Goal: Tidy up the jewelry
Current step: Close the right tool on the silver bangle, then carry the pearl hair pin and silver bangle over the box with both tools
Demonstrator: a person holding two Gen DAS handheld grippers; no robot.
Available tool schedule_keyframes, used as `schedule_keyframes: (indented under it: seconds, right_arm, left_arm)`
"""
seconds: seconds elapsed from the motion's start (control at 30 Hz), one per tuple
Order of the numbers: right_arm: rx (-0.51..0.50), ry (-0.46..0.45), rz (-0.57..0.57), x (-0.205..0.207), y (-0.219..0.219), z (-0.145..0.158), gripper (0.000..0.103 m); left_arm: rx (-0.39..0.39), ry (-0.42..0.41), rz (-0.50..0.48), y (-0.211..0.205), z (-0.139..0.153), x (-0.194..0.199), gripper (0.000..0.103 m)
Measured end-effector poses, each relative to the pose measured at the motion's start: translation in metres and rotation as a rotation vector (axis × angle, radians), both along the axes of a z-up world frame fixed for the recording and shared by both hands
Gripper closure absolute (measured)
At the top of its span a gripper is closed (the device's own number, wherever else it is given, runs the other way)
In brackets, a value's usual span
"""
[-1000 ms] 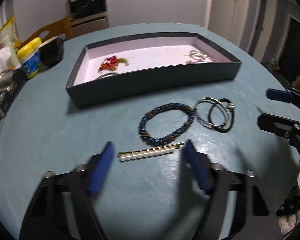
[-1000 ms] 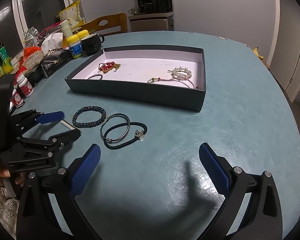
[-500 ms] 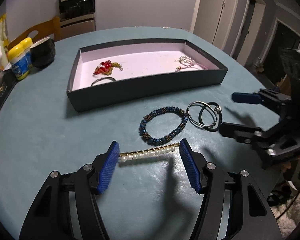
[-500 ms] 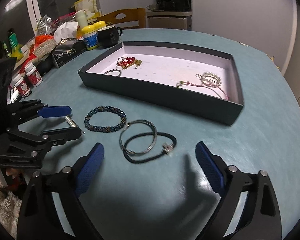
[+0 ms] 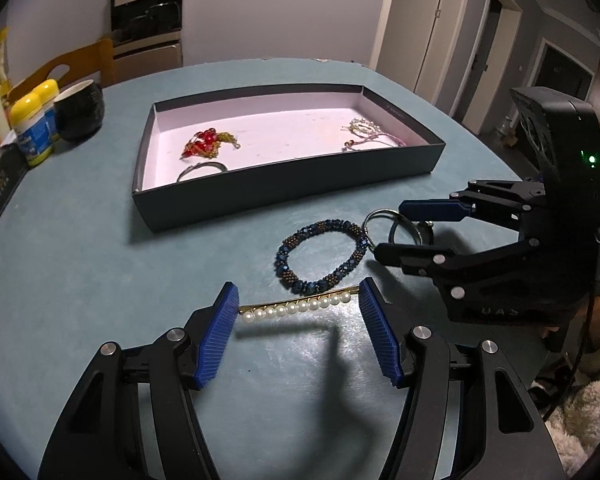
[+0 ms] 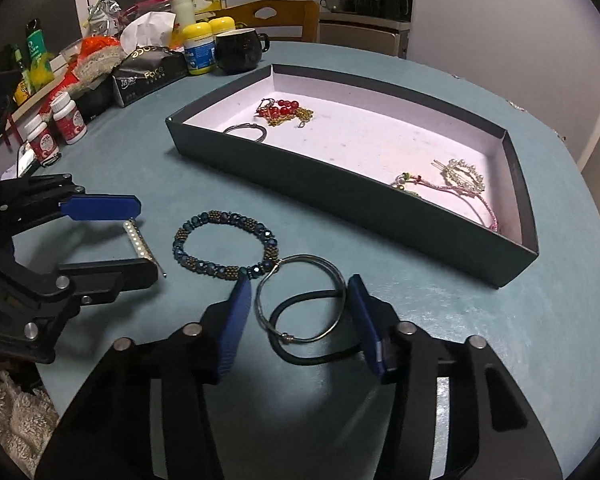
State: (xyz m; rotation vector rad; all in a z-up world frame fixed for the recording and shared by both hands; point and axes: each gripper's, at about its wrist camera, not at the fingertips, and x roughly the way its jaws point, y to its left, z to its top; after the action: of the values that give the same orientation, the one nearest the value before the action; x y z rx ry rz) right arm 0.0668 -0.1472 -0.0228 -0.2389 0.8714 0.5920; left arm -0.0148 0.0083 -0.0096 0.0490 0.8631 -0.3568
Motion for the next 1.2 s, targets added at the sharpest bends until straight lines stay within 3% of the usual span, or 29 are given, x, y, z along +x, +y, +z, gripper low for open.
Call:
schedule_keyframes:
  seconds: [0.5,0.73,1.0,1.2]
  right_arm:
    - [0.043,-0.011,-0.024,-0.003,-0.018,0.014,0.056]
    - [0.093,-0.042,-0.047,0.003,-0.032,0.036,0.056]
    - [0.148,-0.085,-0.090,0.047,-0.039,0.069,0.056]
    - [0.129,-0.079,-0.142,0.100,-0.034,0.069,0.056]
  left_arm:
    - [0.000,-0.005,-0.004,0.002,0.005,0.003,0.039]
    - [0.017,-0.064,-0.018,0.001,0.028,0.016,0.039]
    - [-0.017,-0.084,-0.082,-0.007,0.053,0.071,0.039]
    - [0.037,-0.055,-0.121,-0.030,0.049,0.114,0.039]
